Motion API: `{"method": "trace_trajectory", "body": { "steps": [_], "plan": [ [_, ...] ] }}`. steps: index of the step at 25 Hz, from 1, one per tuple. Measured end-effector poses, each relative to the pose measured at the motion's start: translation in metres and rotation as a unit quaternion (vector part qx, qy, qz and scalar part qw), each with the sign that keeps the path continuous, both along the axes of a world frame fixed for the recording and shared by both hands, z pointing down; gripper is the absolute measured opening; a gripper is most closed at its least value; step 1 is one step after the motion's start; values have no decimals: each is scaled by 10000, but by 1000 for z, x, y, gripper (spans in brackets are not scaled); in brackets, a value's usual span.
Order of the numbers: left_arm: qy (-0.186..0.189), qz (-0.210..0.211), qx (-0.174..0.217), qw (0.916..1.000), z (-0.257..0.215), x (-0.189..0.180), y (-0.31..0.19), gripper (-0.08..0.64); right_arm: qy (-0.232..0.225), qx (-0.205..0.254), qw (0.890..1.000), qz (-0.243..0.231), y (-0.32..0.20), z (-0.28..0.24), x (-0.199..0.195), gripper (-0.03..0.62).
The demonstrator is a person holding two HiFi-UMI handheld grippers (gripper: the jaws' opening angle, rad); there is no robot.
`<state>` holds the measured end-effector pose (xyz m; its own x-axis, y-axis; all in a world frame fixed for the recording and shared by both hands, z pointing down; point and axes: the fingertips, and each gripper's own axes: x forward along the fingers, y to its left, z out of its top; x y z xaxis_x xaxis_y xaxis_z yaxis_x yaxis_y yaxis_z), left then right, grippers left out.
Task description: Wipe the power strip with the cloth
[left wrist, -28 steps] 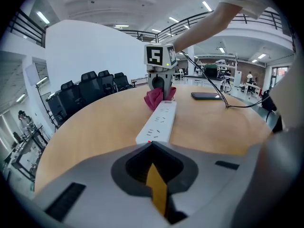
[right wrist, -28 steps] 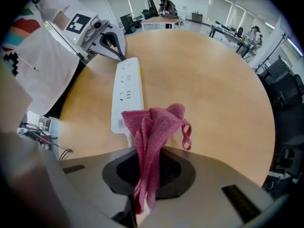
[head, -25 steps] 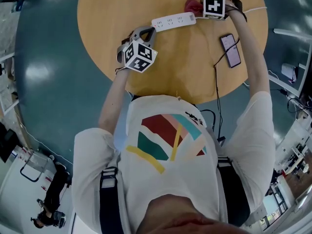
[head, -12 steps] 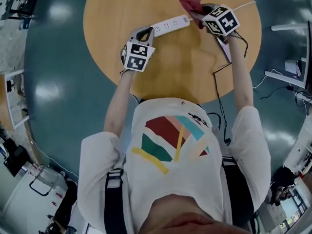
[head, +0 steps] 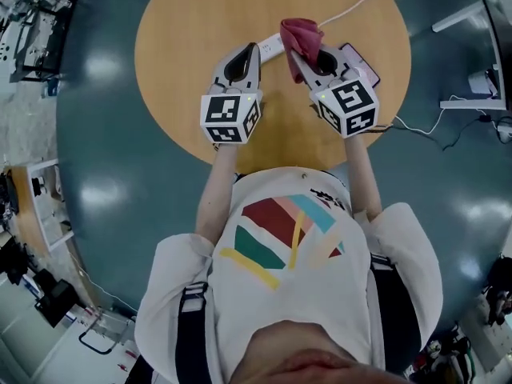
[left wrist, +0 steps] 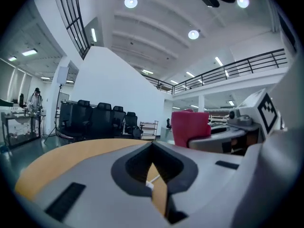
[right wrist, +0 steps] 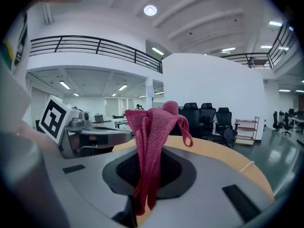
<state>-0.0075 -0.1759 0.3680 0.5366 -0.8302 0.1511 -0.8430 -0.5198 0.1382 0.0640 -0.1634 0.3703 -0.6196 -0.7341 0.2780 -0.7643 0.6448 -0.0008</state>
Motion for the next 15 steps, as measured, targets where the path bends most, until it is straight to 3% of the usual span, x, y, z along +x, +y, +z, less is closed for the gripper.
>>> {"method": "trace_trajectory", "body": {
  "steps": [4,9,15],
  "plan": [
    [-77,23,308,9995,-13,19,24,41,196,309,9993,27,41,-2,5,38],
    [-117,52,380,9992,-21,33,43,41,-210,322,9990,235,67,-3,23,38],
    [-153,-60,388,9991,-20,19,58,41,-438,382,9969,527,80,-7,29,39]
  ]
}}
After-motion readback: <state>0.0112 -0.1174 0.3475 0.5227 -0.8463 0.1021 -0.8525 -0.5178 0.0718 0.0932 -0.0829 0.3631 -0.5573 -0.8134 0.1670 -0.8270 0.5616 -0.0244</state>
